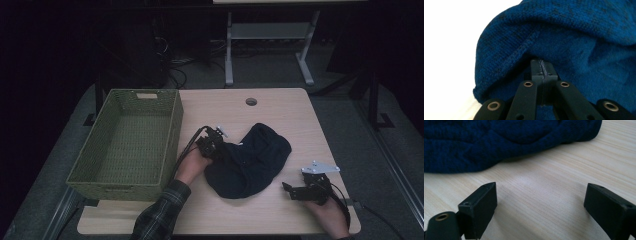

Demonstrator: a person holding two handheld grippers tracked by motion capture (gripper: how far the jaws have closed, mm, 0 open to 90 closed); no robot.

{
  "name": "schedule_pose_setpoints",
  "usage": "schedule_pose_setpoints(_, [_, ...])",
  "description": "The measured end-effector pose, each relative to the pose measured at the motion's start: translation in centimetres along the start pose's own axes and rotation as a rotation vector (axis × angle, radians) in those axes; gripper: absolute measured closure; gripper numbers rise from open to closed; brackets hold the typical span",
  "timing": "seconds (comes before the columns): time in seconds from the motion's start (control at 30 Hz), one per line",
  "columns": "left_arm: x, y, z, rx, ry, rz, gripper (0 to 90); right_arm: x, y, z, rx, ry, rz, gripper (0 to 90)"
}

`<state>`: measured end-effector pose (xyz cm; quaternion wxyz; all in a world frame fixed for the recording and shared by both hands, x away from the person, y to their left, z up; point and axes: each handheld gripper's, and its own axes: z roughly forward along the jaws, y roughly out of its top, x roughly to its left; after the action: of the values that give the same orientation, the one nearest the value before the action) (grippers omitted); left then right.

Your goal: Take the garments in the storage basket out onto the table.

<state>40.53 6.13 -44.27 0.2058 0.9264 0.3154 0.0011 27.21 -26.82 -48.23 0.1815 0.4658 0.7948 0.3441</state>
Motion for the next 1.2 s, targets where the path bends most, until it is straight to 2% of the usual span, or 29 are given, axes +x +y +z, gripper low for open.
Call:
schedule_pose_setpoints(0.17, [-1.4,-0.6,0.0,0.004,-0.036,0.04,89.9,0.0,0.0,0.0,0.0,0.0,0.0,11.0])
schedule_pose_setpoints(0.23, [-1.7,-0.7,0.0,0.001,-0.042,0.043,89.9,0.0,0.0,0.0,0.0,0.0,0.0,11.0])
schedule_pose_setpoints(0.27, [-2.3,-1.0,0.0,-0.002,-0.053,0.059,89.9,0.0,0.0,0.0,0.0,0.0,0.0,11.0])
schedule_pose_setpoints(0.43, [-3.9,-2.0,-0.1,-0.008,-0.096,0.091,89.9,0.0,0.0,0.0,0.0,0.0,0.001,11.0])
schedule_pose_setpoints(0.67, [-5.7,-3.7,-0.4,-0.02,-0.141,0.118,89.9,0.0,0.0,0.0,0.0,0.0,0.0,11.0])
schedule_pose_setpoints(0.87, [-6.5,-5.0,-0.7,-0.039,-0.174,0.124,88.3,0.0,0.0,0.0,-0.002,-0.002,-0.002,11.1])
schedule_pose_setpoints(0.93, [-6.5,-5.2,-0.9,-0.04,-0.174,0.127,86.5,0.0,0.0,0.0,-0.003,-0.001,-0.005,11.1])
schedule_pose_setpoints(1.1, [-6.2,-6.4,-3.0,-0.115,-0.135,0.116,82.1,0.0,0.0,0.0,-0.004,-0.002,-0.006,11.5])
schedule_pose_setpoints(1.2, [-6.0,-6.8,-3.3,-0.119,-0.124,0.113,81.6,-0.1,-0.1,-0.1,-0.005,-0.003,-0.005,13.4])
